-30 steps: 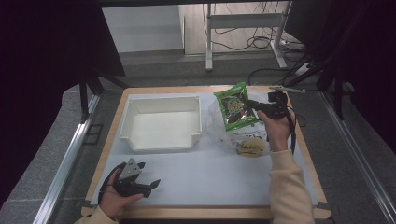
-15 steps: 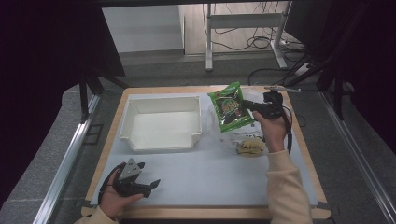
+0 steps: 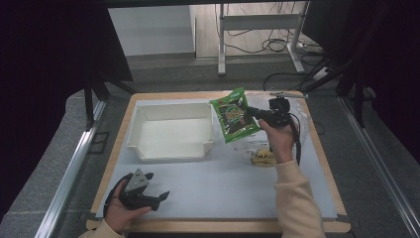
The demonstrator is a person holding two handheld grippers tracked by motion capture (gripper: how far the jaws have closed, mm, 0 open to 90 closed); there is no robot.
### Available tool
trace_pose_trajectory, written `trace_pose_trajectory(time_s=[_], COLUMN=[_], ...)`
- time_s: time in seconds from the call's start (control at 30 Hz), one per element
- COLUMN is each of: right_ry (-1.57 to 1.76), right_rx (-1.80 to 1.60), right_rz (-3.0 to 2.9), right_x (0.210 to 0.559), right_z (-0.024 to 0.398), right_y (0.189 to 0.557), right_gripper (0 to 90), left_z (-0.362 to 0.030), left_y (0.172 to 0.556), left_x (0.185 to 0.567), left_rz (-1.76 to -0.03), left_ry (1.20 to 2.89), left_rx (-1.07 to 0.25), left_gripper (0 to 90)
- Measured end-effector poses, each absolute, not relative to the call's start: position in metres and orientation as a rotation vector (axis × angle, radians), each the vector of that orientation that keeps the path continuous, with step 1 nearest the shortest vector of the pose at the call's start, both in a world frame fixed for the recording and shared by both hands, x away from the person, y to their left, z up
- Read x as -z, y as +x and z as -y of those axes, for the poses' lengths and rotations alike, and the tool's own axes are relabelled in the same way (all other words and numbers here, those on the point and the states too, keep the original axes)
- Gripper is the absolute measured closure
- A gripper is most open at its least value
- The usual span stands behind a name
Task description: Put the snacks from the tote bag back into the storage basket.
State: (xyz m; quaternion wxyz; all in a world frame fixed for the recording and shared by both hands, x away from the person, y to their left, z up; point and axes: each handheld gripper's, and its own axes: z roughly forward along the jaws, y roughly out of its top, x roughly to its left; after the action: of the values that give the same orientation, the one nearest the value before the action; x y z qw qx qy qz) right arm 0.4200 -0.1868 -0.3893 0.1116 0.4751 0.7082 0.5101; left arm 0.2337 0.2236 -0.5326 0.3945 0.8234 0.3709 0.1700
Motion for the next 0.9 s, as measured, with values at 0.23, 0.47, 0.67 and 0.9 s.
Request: trace_pose_trajectory(time_s=[0.23, 0.47, 0.67, 0.9], right_ry=[1.386, 1.379, 1.378, 1.376], right_rx=[-1.492, -1.518, -1.518, -1.540], right_rz=[-2.092, -2.096, -2.121, -2.131], right_x=[0.394, 0.394, 0.397, 0.398], right_z=[0.176, 0.169, 0.161, 0.152], right_y=[0.422, 0.422, 0.423, 0.426], right_gripper=[90.0, 90.0, 90.0, 90.0], left_z=[-0.223, -0.222, -0.223, -0.223], left_y=[0.233, 0.233, 0.233, 0.233], left_x=[0.533, 0.533, 0.532, 0.533], left_rz=[-0.940, -0.945, -0.948, -0.948], left_ry=[2.088, 2.089, 2.077, 2.079], left_rx=[-0.425, -0.422, -0.421, -0.418], left_gripper=[12.4, 12.3, 12.4, 12.4])
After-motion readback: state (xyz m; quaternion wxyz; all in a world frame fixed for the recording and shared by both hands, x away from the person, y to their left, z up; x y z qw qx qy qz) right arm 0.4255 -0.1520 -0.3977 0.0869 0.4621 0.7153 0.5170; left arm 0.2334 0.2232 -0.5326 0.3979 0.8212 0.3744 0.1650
